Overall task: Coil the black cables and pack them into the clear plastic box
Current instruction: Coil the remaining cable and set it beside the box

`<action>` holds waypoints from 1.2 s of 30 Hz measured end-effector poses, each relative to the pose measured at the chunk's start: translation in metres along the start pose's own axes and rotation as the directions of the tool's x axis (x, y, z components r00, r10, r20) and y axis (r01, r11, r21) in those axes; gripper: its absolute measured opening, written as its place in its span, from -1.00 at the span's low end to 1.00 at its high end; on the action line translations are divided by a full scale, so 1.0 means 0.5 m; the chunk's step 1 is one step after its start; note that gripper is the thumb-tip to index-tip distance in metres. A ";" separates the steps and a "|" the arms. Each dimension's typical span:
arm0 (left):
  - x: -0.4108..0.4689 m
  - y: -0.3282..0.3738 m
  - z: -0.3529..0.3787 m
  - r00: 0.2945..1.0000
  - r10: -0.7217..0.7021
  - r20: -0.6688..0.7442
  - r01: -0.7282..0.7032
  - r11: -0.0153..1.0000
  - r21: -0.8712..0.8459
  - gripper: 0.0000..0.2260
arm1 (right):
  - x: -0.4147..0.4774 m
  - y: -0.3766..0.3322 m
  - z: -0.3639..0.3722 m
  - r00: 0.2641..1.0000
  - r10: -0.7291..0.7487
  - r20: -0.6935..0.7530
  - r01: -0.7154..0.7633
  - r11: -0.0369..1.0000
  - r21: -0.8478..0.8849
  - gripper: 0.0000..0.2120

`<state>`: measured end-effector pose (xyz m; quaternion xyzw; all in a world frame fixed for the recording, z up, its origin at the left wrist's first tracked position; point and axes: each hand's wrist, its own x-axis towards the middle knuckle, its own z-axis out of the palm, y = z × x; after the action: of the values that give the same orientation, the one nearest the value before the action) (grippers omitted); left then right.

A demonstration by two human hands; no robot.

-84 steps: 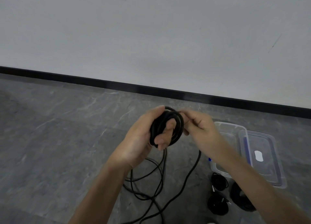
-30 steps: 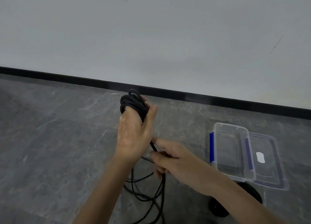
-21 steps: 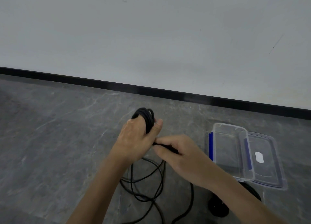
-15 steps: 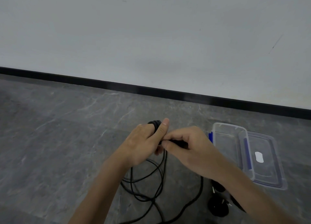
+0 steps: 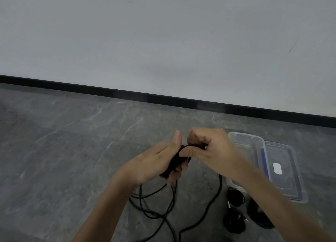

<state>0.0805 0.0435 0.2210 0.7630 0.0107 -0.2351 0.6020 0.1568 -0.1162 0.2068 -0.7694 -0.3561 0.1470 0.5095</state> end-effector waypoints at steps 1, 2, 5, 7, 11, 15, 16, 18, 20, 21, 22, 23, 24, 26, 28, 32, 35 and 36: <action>0.000 0.004 -0.001 1.000 0.003 -0.006 -0.003 1.000 -0.003 -0.34 | 0.001 -0.001 0.003 1.000 0.025 0.010 -0.026 0.997 0.066 -0.69; 0.001 0.006 -0.002 1.000 0.002 -0.012 -0.002 1.000 -0.006 -0.36 | 0.001 -0.002 0.005 0.998 0.048 0.033 -0.051 0.991 0.127 -0.72; 0.000 0.007 -0.006 0.999 -0.015 -0.045 0.014 1.000 -0.009 -0.35 | -0.001 -0.009 0.002 0.994 0.062 0.093 -0.081 0.972 0.221 -0.78; -0.002 0.005 -0.012 0.995 -0.009 -0.096 0.011 1.000 0.017 -0.32 | -0.005 -0.015 -0.008 0.984 0.081 0.157 -0.116 0.966 0.232 -0.85; -0.006 0.003 -0.021 0.979 0.004 -0.204 0.009 0.998 0.059 -0.32 | -0.016 -0.014 -0.018 0.961 0.150 0.234 -0.214 0.935 0.282 -0.86; -0.008 0.011 -0.011 0.991 -0.012 -0.136 0.016 0.999 0.032 -0.32 | -0.006 -0.002 -0.018 0.992 0.116 0.058 -0.126 0.967 0.220 -0.83; -0.010 0.016 -0.009 0.995 -0.011 -0.100 0.012 1.000 0.015 -0.34 | -0.004 0.000 -0.018 0.994 0.109 0.000 -0.107 0.969 0.222 -0.82; -0.013 0.024 -0.004 1.000 0.001 -0.027 -0.002 1.000 -0.029 -0.37 | -0.002 0.004 -0.017 0.991 0.104 -0.084 -0.080 0.964 0.252 -0.83; -0.015 0.031 0.000 1.000 0.001 0.023 0.001 0.997 -0.071 -0.40 | 0.000 0.008 -0.013 0.987 0.082 -0.140 -0.045 0.967 0.251 -0.84; -0.016 0.033 0.001 0.999 -0.009 0.042 0.013 0.996 -0.093 -0.40 | 0.002 0.011 -0.011 0.986 0.067 -0.152 -0.027 0.968 0.251 -0.83; -0.015 0.034 0.002 0.998 -0.017 0.062 0.024 0.993 -0.120 -0.41 | 0.005 0.012 -0.009 0.986 0.059 -0.158 -0.017 0.967 0.256 -0.84; -0.016 0.034 0.003 0.997 -0.016 0.081 0.028 0.988 -0.151 -0.41 | 0.008 0.014 -0.006 0.986 0.054 -0.155 -0.010 0.964 0.267 -0.85; -0.016 0.034 0.003 0.996 -0.003 0.093 0.020 0.984 -0.177 -0.42 | 0.009 0.015 -0.004 0.989 0.048 -0.141 -0.006 0.959 0.283 -0.86; -0.013 0.030 0.002 0.996 0.040 0.074 -0.024 0.977 -0.211 -0.46 | 0.009 0.016 0.002 0.995 0.057 -0.084 -0.027 0.947 0.319 -0.82; -0.010 0.026 -0.002 0.996 0.085 0.012 -0.080 0.969 -0.235 -0.48 | 0.009 0.022 0.008 0.996 0.086 -0.037 -0.070 0.943 0.324 -0.80; -0.007 0.025 -0.007 0.981 0.142 -0.129 -0.176 0.933 -0.314 -0.46 | 0.010 0.022 0.016 0.988 0.145 0.056 -0.155 0.939 0.307 -0.79; -0.004 0.029 -0.007 0.952 0.141 -0.272 -0.248 0.875 -0.415 -0.41 | 0.005 0.020 0.032 0.964 0.206 0.170 -0.252 0.910 0.328 -0.75; -0.002 0.031 -0.007 0.936 0.142 -0.323 -0.280 0.855 -0.437 -0.40 | 0.004 0.019 0.037 0.954 0.226 0.197 -0.278 0.915 0.293 -0.74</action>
<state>0.0857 0.0428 0.2363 0.6131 0.0683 -0.0473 0.7856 0.1510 -0.1046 0.1904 -0.7027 -0.2649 0.3280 0.5731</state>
